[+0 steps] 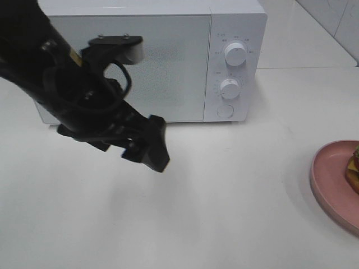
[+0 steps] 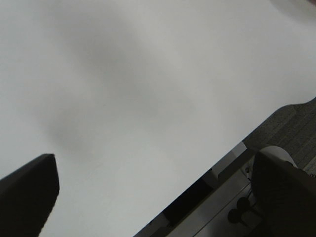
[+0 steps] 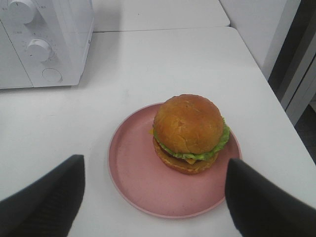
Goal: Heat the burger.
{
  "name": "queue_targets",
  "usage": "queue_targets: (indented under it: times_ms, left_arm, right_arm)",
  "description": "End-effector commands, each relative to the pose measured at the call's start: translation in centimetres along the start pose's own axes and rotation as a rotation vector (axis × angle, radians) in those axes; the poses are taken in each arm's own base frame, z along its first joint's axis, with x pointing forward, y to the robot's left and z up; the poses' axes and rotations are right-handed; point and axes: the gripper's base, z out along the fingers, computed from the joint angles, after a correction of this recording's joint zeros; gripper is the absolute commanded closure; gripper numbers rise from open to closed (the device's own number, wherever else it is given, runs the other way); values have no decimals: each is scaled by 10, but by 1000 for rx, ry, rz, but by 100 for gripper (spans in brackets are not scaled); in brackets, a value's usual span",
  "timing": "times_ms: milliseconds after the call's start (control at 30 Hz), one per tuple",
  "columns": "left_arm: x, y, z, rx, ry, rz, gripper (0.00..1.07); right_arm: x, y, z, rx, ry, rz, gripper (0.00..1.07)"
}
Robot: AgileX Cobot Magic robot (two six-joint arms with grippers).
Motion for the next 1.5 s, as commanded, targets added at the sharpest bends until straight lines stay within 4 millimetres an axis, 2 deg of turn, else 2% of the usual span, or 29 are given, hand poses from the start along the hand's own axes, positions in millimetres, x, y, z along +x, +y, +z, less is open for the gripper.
queue_targets:
  times_ms: [33, 67, 100, 167, 233, 267, 367, 400, 467, 533, 600, 633, 733, 800, 833, 900, 1000, 1067, 1233, 1267, 1300, 1467, 1500]
  left_arm:
    - [4, 31, -31, -24, 4, -113, 9]
    - [8, 45, -44, -41, 3, -159, 9]
    - [8, 45, -44, -41, 3, -159, 9]
    - [15, 69, -63, -71, 1, -233, 9]
    - [18, 76, -69, -82, 1, -259, 9]
    - [25, 91, -82, -110, 2, -304, 9]
    - [29, 95, -87, -123, 8, -319, 9]
    - [38, 106, -100, -158, 9, -354, 9]
    - [41, 110, -106, -172, 6, -367, 9]
    - [59, 122, -127, -210, -5, -447, 9]
    - [65, 124, -130, -215, -5, -468, 9]
    - [78, 126, -135, -234, -17, -500, 9]
    - [87, 127, -137, -247, -19, -517, 9]
    - [121, 126, -138, -300, -14, -566, 9]
    - [121, 126, -138, -300, -14, -566, 9]
    - [142, 120, -137, -331, -13, -578, 9]
    - [148, 117, -136, -340, -17, -574, 9]
    - [168, 103, -136, -357, -51, -560, 9]
    - [187, 88, -139, -390, -110, -537, 9]
    - [197, 80, -141, -407, -155, -522, 9]
    - [197, 80, -141, -407, -155, -522, 9]
    - [225, 59, -140, -463, -304, -475, 9]
    - [225, 59, -140, -463, -304, -475, 9]
  right_arm:
    - [2, 0, -2, 3, -30, -6, 32]
    - [2, 0, -2, 3, -30, -6, 32]
    - [2, 0, -2, 3, -30, -6, 32]
    - [2, 0, -2, 3, -30, -6, 32]
    - [2, 0, -2, 3, -30, -6, 32]
    - [2, 0, -2, 3, -30, -6, 32]
    - [2, 0, -2, 3, -30, -6, 32]
    - [2, 0, -2, 3, -30, -6, 32]
    - [2, 0, -2, 3, -30, -6, 32]
    - [2, 0, -2, 3, -30, -6, 32]
    - [2, 0, -2, 3, -30, -6, 32]
    - [2, 0, -2, 3, -30, -6, 32]
    - [2, 0, -2, 3, -30, -6, 32]
    - [2, 0, -2, 3, -30, -6, 32]
    - [2, 0, -2, 3, -30, -6, 32]
    - [2, 0, -2, 3, -30, -6, 32]
    - [2, 0, -2, 3, -30, -6, 32]
    - [2, 0, -2, 3, -30, -6, 32]
    - [2, 0, -2, 3, -30, -6, 32]
    - [2, 0, -2, 3, -30, -6, 32]
    - [2, 0, -2, 3, -30, -6, 32]
    - [2, 0, -2, 3, -30, -6, 32]
    - [2, 0, -2, 3, -30, -6, 32]
